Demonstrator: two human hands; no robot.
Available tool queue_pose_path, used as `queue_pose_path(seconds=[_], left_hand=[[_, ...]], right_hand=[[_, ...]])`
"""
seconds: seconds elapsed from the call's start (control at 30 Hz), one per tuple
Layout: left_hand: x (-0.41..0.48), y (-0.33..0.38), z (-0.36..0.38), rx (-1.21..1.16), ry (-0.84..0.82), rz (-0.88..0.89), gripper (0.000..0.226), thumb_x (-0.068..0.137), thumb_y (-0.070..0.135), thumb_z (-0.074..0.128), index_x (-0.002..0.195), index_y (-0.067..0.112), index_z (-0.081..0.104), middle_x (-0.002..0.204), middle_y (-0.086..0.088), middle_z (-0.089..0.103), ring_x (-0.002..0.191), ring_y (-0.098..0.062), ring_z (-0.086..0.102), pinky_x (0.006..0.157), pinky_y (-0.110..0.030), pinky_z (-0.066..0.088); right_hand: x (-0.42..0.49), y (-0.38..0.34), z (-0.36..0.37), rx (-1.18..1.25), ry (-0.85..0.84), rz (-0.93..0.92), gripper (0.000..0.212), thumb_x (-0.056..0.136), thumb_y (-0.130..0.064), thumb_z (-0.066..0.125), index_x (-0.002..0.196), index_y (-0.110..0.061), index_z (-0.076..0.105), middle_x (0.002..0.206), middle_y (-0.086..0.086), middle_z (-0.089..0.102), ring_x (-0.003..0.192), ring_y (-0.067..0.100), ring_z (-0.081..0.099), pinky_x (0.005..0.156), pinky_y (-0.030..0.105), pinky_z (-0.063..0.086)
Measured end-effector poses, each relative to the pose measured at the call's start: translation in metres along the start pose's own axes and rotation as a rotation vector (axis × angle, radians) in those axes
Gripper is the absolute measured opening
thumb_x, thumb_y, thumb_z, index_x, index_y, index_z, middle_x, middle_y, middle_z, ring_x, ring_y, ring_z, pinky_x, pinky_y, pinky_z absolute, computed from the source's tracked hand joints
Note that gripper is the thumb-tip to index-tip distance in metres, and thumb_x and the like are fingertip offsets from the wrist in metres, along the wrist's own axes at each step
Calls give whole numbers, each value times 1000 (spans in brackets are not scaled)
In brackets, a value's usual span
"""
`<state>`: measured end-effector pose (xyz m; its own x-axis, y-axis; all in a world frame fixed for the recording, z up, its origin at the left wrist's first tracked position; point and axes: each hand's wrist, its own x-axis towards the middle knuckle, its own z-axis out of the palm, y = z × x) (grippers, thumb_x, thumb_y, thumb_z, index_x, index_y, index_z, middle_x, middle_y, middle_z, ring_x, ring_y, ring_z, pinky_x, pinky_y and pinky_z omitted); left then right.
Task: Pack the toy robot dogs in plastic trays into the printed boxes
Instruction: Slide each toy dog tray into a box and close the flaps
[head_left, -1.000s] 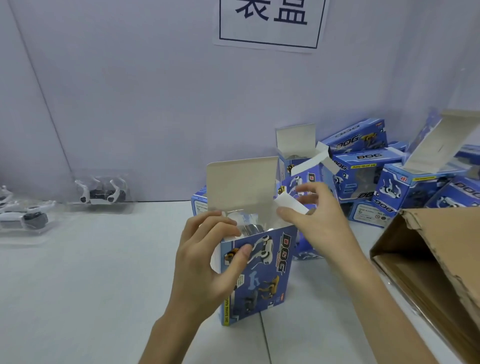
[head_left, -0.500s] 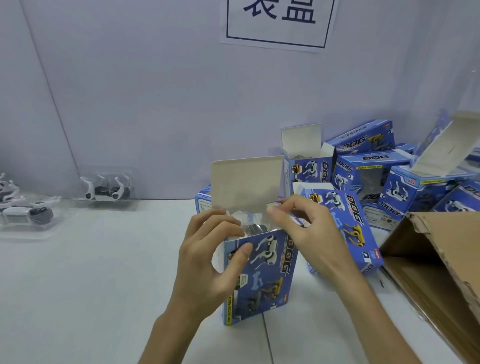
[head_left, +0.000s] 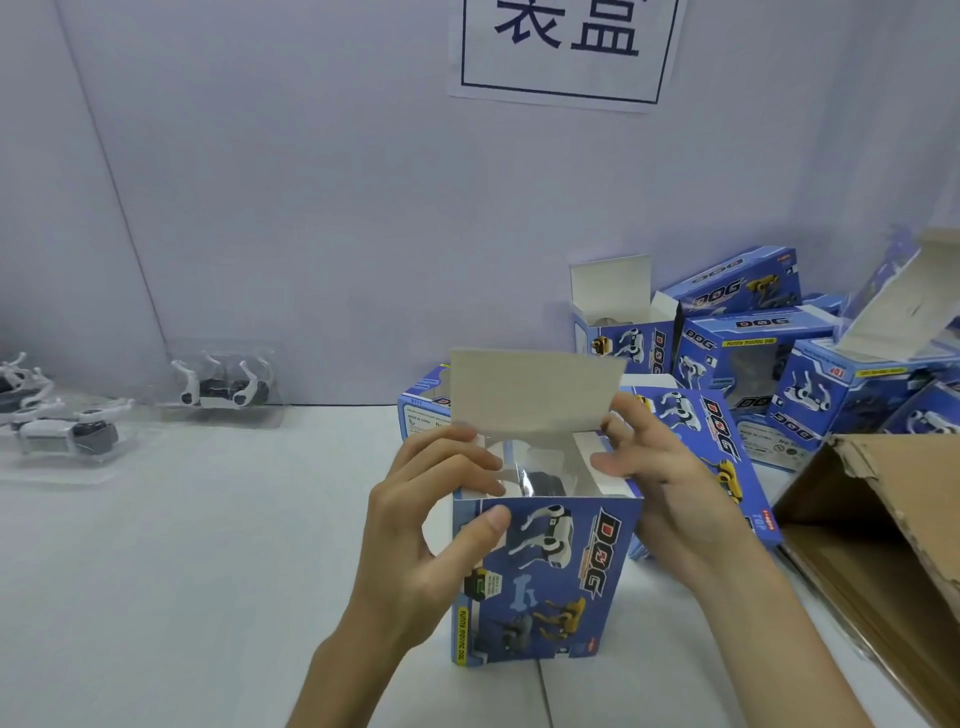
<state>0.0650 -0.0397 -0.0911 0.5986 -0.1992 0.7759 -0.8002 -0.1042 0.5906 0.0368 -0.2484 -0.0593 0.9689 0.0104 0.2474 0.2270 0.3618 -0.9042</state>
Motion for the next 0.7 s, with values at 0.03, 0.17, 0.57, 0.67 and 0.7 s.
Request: queue_pose_path(seconds=[0.03, 0.17, 0.57, 0.67, 0.7], left_hand=[[0, 1, -1, -31, -13, -16, 31, 80, 40, 60, 82, 12, 73, 100, 13, 73, 120, -17, 58, 98, -16, 43], [3, 2, -4, -145, -54, -92, 30, 79, 41, 58, 85, 15, 72, 105, 11, 72, 116, -27, 60, 91, -30, 52], [-2, 8, -3, -268, -81, -148, 27, 91, 33, 59, 113, 25, 72, 125, 1, 67, 120, -32, 59, 80, -24, 56], [-5, 9, 0, -249, -57, -126, 20, 91, 26, 64, 107, 20, 74, 123, 1, 66, 123, -33, 57, 78, -19, 55], [-8, 9, 1, -219, -41, -98, 20, 90, 27, 63, 103, 17, 75, 124, 1, 64, 124, -34, 56, 79, -17, 54]], right_hand=[[-2, 1, 0, 2, -3, -36, 40, 65, 3, 61, 95, -22, 72, 103, 2, 71, 92, 21, 71, 63, 30, 60], [-8, 2, 4, -128, -17, -257, 29, 73, 3, 57, 70, -24, 69, 102, 2, 75, 102, 21, 71, 65, 28, 60], [-20, 2, 19, -683, -44, -381, 19, 77, -36, 75, 96, -36, 78, 109, -13, 65, 112, 19, 59, 85, 31, 54], [-21, 1, 18, -693, -25, -408, 17, 83, -27, 72, 97, -31, 80, 117, -13, 70, 121, 17, 58, 95, 46, 51], [-21, 0, 19, -684, -15, -418, 16, 84, -29, 72, 98, -29, 80, 116, -11, 72, 122, 17, 59, 96, 50, 50]])
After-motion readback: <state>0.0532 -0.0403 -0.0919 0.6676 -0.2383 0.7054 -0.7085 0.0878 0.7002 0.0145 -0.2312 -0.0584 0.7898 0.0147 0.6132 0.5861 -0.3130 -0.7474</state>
